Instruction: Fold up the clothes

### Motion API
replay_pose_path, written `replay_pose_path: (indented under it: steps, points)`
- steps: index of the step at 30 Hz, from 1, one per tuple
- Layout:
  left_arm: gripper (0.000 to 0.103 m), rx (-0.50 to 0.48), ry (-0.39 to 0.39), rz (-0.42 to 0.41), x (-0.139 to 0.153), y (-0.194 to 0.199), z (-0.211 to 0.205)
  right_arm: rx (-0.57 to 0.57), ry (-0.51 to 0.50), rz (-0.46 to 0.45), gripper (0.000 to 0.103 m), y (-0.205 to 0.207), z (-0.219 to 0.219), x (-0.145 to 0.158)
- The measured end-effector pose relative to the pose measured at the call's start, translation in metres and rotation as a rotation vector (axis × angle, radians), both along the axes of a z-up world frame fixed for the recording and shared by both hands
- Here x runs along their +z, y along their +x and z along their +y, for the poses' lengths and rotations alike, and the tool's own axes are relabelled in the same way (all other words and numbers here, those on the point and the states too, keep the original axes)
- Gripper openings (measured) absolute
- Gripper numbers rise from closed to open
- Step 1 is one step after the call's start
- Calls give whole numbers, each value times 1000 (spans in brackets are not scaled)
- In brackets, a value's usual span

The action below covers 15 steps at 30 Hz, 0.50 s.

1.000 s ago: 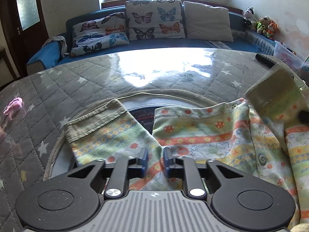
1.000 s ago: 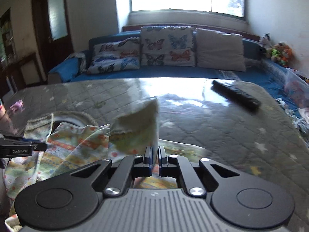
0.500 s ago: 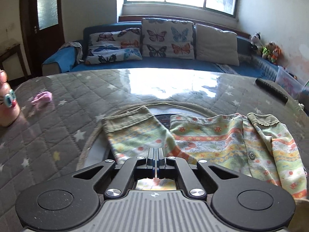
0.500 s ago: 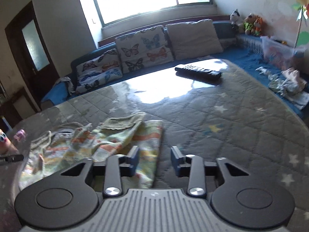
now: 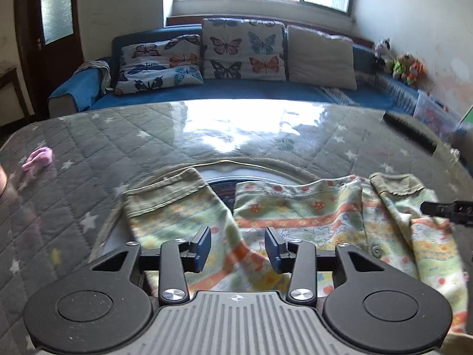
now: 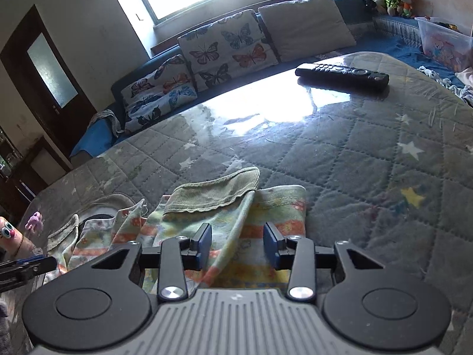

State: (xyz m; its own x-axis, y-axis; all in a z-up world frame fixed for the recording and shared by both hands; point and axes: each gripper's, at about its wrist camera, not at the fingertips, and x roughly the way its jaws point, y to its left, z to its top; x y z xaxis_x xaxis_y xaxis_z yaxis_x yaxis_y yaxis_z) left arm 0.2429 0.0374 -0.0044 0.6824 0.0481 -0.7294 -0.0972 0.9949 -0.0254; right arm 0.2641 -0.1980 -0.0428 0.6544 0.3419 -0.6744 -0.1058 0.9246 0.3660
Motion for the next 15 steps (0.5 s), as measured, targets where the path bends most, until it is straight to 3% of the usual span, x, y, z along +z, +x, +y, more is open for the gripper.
replay_pose_path:
  steps: [2, 3, 4, 5, 9, 15]
  points:
    - [43, 2, 14, 30, -10, 11, -2, 11, 7, 4, 15, 0, 1, 0]
    - [38, 5, 16, 46, -15, 15, -1, 15, 8, 5, 11, 0, 1, 0]
    - [22, 7, 13, 60, -19, 18, 0, 16, 10, 2, 6, -1, 1, 0]
    - [15, 11, 11, 72, -23, 19, 3, 16, 12, -2, 4, -2, 1, 0]
    - [5, 23, 5, 49, -20, 7, 12, 0, 27, -37, 1, -13, -5, 7]
    - [4, 64, -27, -36, 8, -32, 30, -51, 14, -140, 1, -50, -29, 34]
